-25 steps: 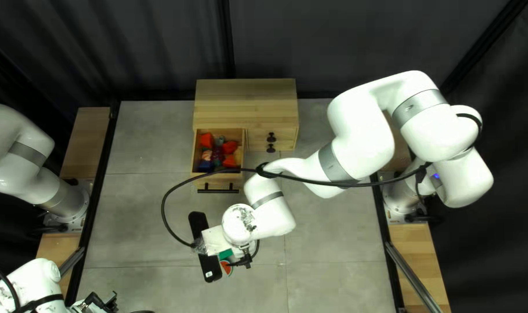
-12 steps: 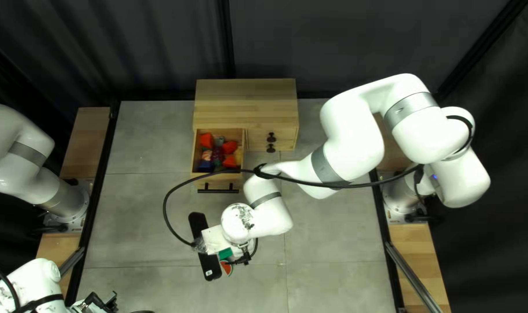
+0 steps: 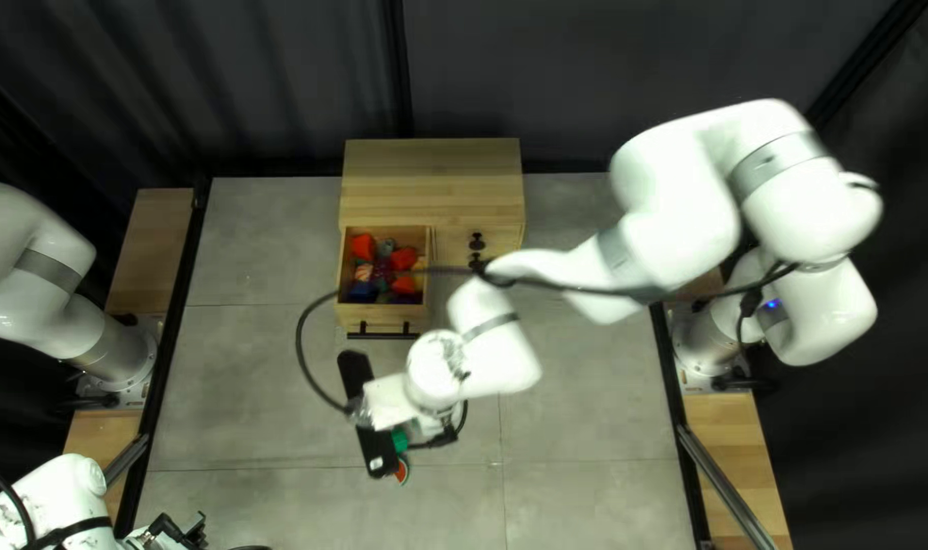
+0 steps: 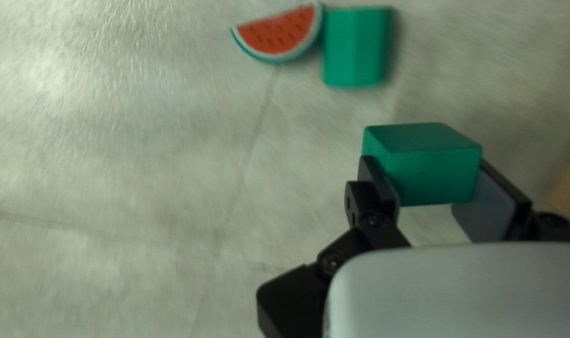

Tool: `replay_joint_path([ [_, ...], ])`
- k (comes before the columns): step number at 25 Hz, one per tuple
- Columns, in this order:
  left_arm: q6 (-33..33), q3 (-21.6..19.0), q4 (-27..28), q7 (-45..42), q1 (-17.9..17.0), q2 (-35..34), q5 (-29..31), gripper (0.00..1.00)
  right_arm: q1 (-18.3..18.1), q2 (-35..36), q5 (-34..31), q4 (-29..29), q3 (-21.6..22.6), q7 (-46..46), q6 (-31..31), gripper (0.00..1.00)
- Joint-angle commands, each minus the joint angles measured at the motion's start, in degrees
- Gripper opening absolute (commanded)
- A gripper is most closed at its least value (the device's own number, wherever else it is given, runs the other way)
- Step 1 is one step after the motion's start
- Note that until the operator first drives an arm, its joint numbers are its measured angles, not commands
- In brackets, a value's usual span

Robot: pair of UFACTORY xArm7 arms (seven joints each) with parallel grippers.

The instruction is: Open drawers and place objects into drawer and close

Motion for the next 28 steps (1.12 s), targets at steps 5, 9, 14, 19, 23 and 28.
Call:
replay_joint_path([
  [5, 0.0, 0.0, 0.0, 0.0, 0.0, 0.0, 0.0, 1.0, -5.1, -3.2, -5.4, 3.5, -4.9, -1.1, 5.0, 0.02],
  [9, 0.0, 0.0, 0.0, 0.0, 0.0, 0.0, 0.0, 1.0, -6.7, -0.2, -5.4, 4.8, -6.5, -0.8, 2.1, 0.02],
  [14, 0.0, 0.0, 0.0, 0.0, 0.0, 0.0, 0.0, 1.0, -8.2, 5.2, -4.2, 6.9, -7.6, -1.0, -2.7, 0.03],
  [19, 0.0, 0.0, 0.0, 0.0, 0.0, 0.0, 0.0, 1.0, -9.1, 6.3, -3.1, 6.4, -8.0, -1.9, -4.8, 1.0],
  [23, 0.0, 0.0, 0.0, 0.0, 0.0, 0.0, 0.0, 1.0, -8.9, 1.9, -0.9, 4.2, -7.5, -7.1, -0.7, 1.0],
  [28, 0.0, 0.0, 0.0, 0.0, 0.0, 0.0, 0.0, 1.0, -7.6, -10.0, 2.1, -3.3, -7.2, -13.6, 7.1, 1.0],
])
